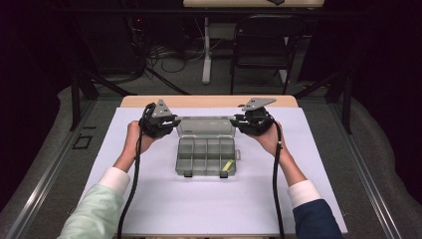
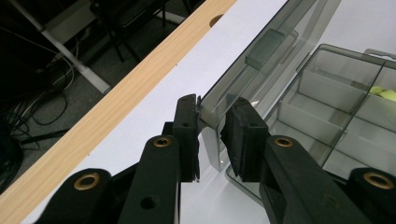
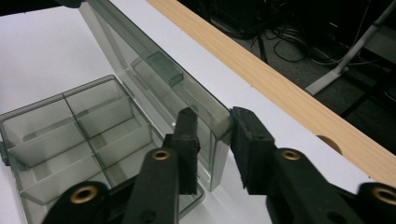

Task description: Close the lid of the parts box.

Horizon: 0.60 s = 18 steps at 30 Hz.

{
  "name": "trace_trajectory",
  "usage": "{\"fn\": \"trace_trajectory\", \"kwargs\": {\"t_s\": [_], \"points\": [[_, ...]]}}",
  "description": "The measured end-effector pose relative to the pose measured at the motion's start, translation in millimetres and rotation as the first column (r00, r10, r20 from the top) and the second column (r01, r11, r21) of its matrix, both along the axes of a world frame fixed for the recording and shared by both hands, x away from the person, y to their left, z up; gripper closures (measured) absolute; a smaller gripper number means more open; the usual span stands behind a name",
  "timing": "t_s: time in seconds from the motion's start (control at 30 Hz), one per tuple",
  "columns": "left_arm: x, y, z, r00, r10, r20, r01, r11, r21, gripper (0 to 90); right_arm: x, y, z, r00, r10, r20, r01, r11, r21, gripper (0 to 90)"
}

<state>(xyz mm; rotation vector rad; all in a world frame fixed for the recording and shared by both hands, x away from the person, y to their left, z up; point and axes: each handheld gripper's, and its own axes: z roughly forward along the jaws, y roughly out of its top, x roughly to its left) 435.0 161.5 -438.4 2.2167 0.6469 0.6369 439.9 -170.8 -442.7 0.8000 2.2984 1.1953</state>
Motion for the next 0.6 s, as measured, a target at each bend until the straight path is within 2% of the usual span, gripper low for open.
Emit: {"fn": "trace_trajectory", "kwargs": {"t_s": [0.13, 0.27, 0.37, 0.4, 0.43, 0.5, 0.53, 0.6], "points": [[-1.9, 0.8, -0.9, 1.0000, 0.003, -0.008, -0.003, 0.9998, -0.019, 74.4, -3.9, 1.5, -1.9, 0.9999, -0.001, 0.012, 0.001, 1.000, -0.007, 74.0], [-4.9, 0.2, -1.2, 1.0000, 0.005, -0.001, -0.005, 0.9999, -0.010, 73.8, -10.1, 3.2, -2.7, 0.9997, -0.007, 0.024, 0.008, 1.000, -0.017, 73.6], [-6.6, -0.6, -2.0, 0.9999, -0.001, -0.011, 0.001, 1.0000, -0.003, 72.4, -12.5, 2.9, -3.7, 0.9995, -0.005, 0.032, 0.005, 1.000, -0.015, 73.1], [-7.4, -1.3, -2.1, 1.0000, 0.004, -0.009, -0.004, 1.0000, 0.008, 69.6, -12.9, 2.5, -4.1, 0.9994, -0.004, 0.033, 0.005, 1.000, -0.015, 73.1], [-8.2, -2.1, -1.6, 0.9998, 0.019, -0.004, -0.019, 0.9998, 0.007, 62.2, -13.0, 2.3, -4.7, 0.9993, -0.004, 0.036, 0.005, 1.000, -0.012, 73.1], [-11.6, -0.3, 4.0, 0.9997, 0.025, 0.001, -0.025, 0.9995, -0.019, 46.2, -13.7, 1.8, -5.0, 0.9991, -0.004, 0.043, 0.005, 1.000, -0.012, 73.1], [-13.8, 0.7, 7.6, 0.9997, 0.023, 0.012, -0.022, 0.9993, -0.031, 43.0, -14.4, 1.9, -5.2, 0.9990, -0.004, 0.044, 0.005, 1.000, -0.013, 73.1], [-17.6, 2.2, 15.8, 0.9991, 0.023, 0.034, -0.022, 0.9987, -0.047, 42.3, -14.9, 2.0, -5.5, 0.9988, -0.001, 0.049, 0.002, 1.000, -0.013, 73.1]]}}
